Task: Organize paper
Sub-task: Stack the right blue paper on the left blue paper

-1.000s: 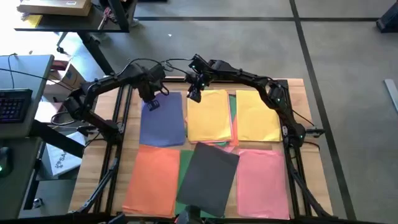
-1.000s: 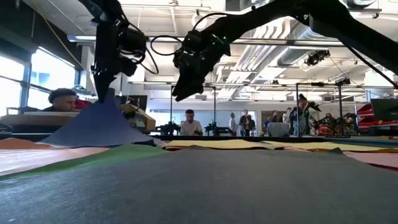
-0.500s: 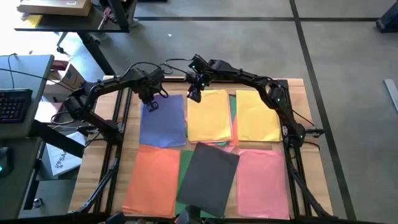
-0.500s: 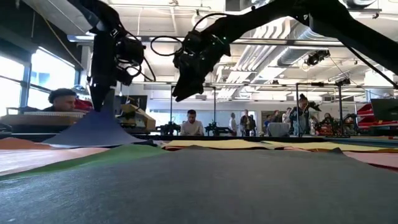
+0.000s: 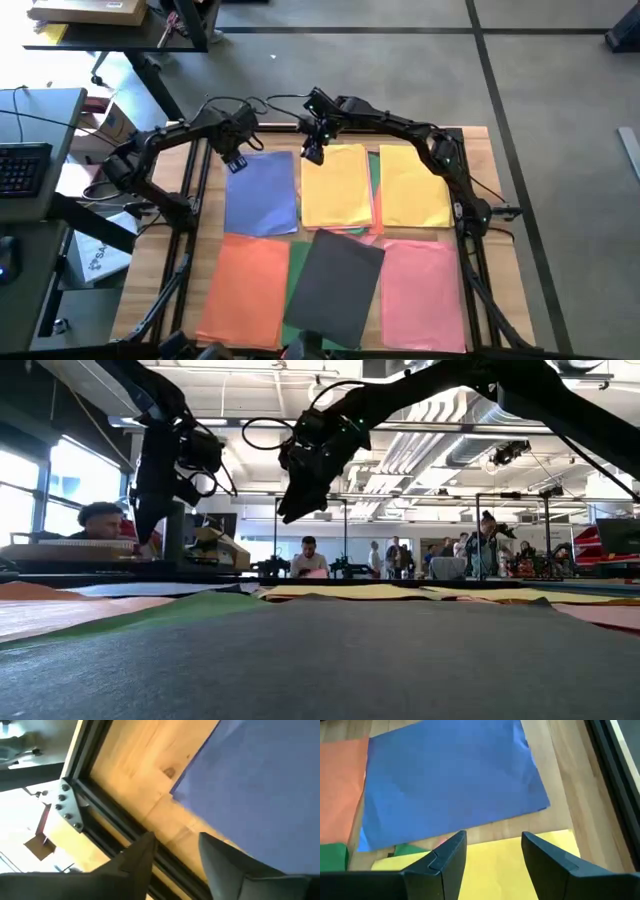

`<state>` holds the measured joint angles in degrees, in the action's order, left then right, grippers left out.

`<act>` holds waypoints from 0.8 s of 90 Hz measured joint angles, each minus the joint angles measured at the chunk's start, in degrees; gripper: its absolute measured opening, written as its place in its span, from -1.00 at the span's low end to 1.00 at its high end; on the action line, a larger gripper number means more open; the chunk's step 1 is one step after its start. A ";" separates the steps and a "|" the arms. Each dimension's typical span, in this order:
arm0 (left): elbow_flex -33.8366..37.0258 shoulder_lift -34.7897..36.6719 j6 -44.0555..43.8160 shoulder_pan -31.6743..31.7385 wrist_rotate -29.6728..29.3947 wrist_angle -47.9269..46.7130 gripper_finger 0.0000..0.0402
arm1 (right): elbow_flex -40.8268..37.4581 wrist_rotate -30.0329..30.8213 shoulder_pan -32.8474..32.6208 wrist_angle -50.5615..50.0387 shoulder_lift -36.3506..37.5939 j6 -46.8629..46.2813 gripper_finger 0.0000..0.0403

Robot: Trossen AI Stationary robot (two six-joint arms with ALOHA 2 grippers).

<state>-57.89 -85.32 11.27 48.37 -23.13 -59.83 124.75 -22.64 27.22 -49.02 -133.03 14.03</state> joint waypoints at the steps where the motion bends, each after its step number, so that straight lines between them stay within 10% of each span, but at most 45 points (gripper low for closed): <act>1: 0.00 0.00 0.00 0.05 -0.03 0.00 -0.18 | 0.00 -0.01 0.00 -0.01 0.00 0.04 -0.13; 20: -0.76 1.38 -3.41 -2.21 -5.49 -1.66 -0.12 | 0.00 -0.20 0.17 -4.40 1.85 4.34 -0.13; 55: 9.03 8.22 -21.21 -18.38 25.32 16.54 -0.71 | -0.18 -5.09 0.16 -16.82 5.23 10.94 -0.13; 72: 17.47 7.98 -31.05 -25.59 26.36 27.45 -0.93 | -0.54 -5.68 -1.51 -18.03 7.04 9.17 -0.23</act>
<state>-40.42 -77.34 -19.78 22.78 3.23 -32.38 124.21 -28.32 25.72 -67.05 -126.00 23.20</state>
